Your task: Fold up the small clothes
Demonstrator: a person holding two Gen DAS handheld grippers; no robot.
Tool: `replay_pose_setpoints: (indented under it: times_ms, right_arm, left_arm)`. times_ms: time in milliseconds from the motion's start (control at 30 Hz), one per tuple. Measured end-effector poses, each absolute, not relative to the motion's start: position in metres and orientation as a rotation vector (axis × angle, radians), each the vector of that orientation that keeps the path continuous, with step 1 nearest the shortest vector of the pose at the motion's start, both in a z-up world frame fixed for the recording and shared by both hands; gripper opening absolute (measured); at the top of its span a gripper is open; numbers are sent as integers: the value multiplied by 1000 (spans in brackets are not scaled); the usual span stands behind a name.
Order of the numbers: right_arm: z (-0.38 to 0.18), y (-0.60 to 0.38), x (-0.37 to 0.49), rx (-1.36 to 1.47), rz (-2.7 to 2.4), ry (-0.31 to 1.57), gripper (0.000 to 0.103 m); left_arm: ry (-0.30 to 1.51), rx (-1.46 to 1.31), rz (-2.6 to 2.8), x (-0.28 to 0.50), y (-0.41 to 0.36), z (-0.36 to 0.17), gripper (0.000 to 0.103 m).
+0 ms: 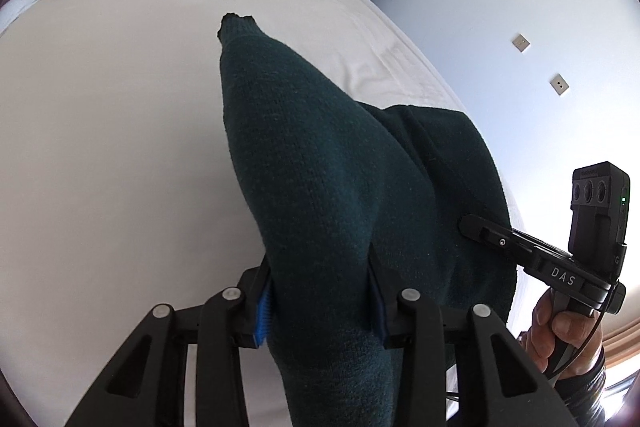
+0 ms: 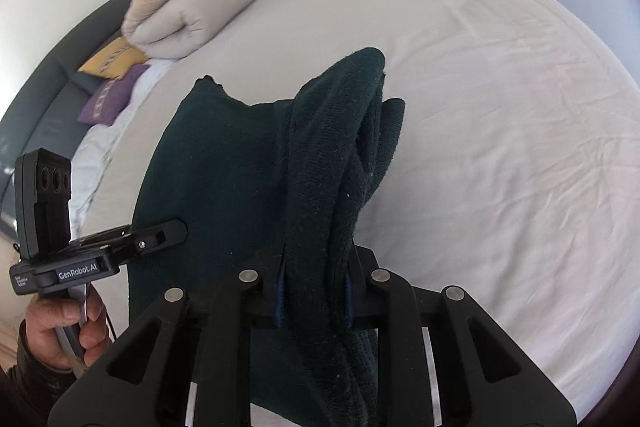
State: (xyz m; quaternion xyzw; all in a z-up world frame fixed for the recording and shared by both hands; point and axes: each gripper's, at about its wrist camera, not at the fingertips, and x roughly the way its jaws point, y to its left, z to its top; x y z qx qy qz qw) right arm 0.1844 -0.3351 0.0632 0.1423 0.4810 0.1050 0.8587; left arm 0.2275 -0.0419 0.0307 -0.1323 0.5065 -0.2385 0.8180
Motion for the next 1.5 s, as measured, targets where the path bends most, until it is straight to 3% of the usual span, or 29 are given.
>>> replay_pose_setpoints:
  times_ms: [367, 500, 567, 600, 700, 900, 1000, 1100, 1167, 1233, 1367, 1433, 1500]
  right_arm:
    - [18, -217, 86, 383, 359, 1099, 20]
    - [-15, -214, 83, 396, 309, 1143, 21]
    - [-34, -226, 87, 476, 305, 1152, 28]
    - [-41, -233, 88, 509, 299, 1156, 38]
    - [-45, -240, 78, 550, 323, 1122, 41]
    - [-39, -260, 74, 613, 258, 1110, 53]
    - [-17, -278, 69, 582, 200, 1044, 53]
    - [22, -282, 59, 521, 169, 952, 53]
    - [50, -278, 46, 462, 164, 877, 54]
    - [78, -270, 25, 392, 149, 801, 62]
    - [136, -253, 0, 286, 113, 617, 77]
    - [167, -247, -22, 249, 86, 497, 93]
    - [195, -247, -50, 227, 58, 363, 103]
  left_arm:
    - [1158, -303, -414, 145, 49, -17, 41]
    - [1165, -341, -405, 144, 50, -41, 49]
    - [1150, -378, -408, 145, 53, -48, 55]
    - [1149, -387, -408, 145, 54, -51, 59]
    - [1148, -405, -405, 143, 55, -56, 65]
    - [1124, -419, -360, 128, 67, -45, 66]
    - [1022, -394, -313, 113, 77, -23, 69]
    - [872, -363, -274, 91, 83, 10, 89]
    - [778, -325, -246, 76, 83, 31, 93]
    - [644, -252, -207, 54, 79, 59, 103]
    - [371, -64, -108, 8, 65, 115, 103]
    - [235, 31, -25, -16, 56, 141, 103]
    - [125, 124, 36, -38, 48, 161, 103]
